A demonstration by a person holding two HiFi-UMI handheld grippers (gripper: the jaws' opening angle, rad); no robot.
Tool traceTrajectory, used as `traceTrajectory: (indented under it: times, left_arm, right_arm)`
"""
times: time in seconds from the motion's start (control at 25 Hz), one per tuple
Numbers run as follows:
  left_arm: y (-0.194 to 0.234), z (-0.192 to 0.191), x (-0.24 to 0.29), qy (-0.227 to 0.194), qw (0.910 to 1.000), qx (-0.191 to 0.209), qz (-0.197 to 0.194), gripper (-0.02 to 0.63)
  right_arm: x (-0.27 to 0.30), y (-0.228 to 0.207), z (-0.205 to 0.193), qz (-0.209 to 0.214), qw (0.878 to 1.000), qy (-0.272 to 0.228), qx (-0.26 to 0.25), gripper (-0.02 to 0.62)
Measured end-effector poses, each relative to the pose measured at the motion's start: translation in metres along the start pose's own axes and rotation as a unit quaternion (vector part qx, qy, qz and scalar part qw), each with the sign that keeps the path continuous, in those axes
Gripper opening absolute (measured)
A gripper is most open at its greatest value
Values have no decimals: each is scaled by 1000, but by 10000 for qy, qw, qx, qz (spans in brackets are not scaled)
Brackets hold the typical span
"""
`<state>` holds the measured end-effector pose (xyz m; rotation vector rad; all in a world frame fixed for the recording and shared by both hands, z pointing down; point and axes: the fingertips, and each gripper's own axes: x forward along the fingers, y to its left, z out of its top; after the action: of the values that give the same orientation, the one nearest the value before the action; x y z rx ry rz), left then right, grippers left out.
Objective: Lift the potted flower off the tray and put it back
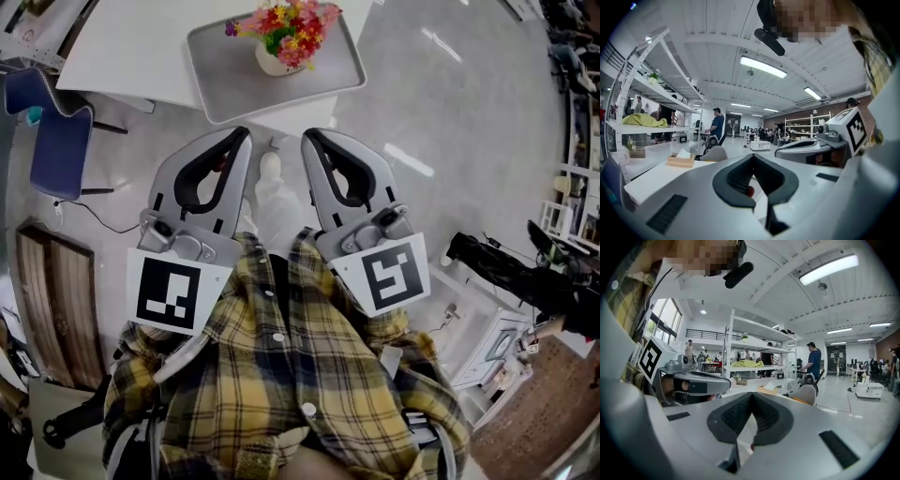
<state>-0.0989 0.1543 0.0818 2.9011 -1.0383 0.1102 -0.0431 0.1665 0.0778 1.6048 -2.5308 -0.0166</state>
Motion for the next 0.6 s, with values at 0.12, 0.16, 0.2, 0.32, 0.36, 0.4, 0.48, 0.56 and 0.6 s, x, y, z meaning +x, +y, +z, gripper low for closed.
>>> traceTrajectory:
  times: [0.12,0.16,0.2,0.32,0.36,0.4,0.48,0.56,0.6]
  left_arm:
    - [14,9,25,-48,9999,68,74,9]
    - [18,13,34,-79,9999,93,102,9]
    - [21,18,43,-108,9998,118,134,8]
    - [27,30,65,-188,9993,191,272,9]
    - [29,34,71,-211,9990,219,326,8]
    - [31,37,78,-232,9987,244,380,9]
    - [37,42,90,-276,9981,268,487,8]
    - [42,44,99,-302,9975,263,584,8]
    - [43,44,103,-305,9972,265,623,8]
  right_arm:
    - [22,-19,6,144,9999,-49,-61,-2]
    - [29,-25,9,194,9998,-65,-88,-2]
    - [35,-33,12,246,9996,-89,-124,-2]
    - [49,-54,24,391,9987,-228,-235,-2]
    - [53,-61,27,438,9984,-264,-261,-2]
    - [56,-67,30,484,9980,-286,-282,-2]
    - [64,-79,33,559,9974,-305,-323,-2]
    - [71,-90,33,618,9969,-310,-362,-2]
    - [73,-94,33,646,9967,-309,-377,-2]
